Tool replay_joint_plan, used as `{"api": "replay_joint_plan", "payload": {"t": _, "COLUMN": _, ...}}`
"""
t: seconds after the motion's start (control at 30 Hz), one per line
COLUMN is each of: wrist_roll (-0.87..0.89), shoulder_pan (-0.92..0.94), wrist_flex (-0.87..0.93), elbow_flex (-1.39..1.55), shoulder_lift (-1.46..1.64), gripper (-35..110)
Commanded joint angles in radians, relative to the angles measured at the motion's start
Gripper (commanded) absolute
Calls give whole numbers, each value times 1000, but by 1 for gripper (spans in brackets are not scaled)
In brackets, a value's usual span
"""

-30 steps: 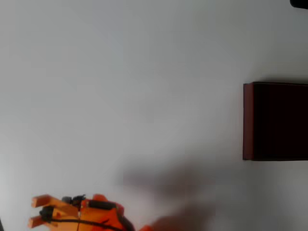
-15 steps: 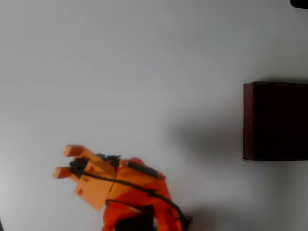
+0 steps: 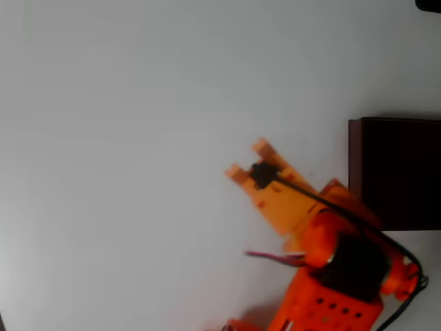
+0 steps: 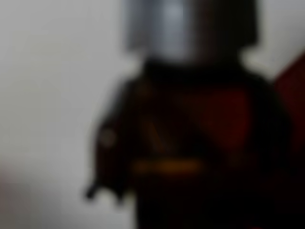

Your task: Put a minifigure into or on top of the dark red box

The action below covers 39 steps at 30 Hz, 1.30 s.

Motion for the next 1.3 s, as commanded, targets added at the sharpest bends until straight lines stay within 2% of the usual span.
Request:
{"api": "replay_joint_plan", "payload": {"t": 0.0, "wrist_roll": -51, "shoulder_pan": 127, "wrist_flex": -6, "elbow_flex": -158, "shoulder_lift": -123, "gripper": 0}}
{"api": "replay_joint_plan", "payload": {"t": 0.43, "wrist_roll": -117, "shoulder_pan": 364, "wrist_flex": 29, "elbow_flex": -739, "shoulder_lift": -715, "gripper": 0}}
{"api": "replay_joint_plan", "payload": {"t": 0.63, "wrist_roll": -129, "shoulder_pan": 407, "wrist_flex": 35, "elbow_flex": -893, "shoulder_lift": -884, "gripper": 0}}
{"api": "replay_joint_plan", "payload": {"t": 1.13, "wrist_roll": -87, "shoulder_pan": 344, "wrist_flex": 37, "elbow_flex": -844, "shoulder_lift": -890, "gripper": 6}}
{"api": "replay_joint_plan", "payload": {"t": 1.27, "wrist_roll": -44, "shoulder_pan": 331, "wrist_flex": 37, "elbow_flex": -793, "shoulder_lift": -874, "gripper": 18}}
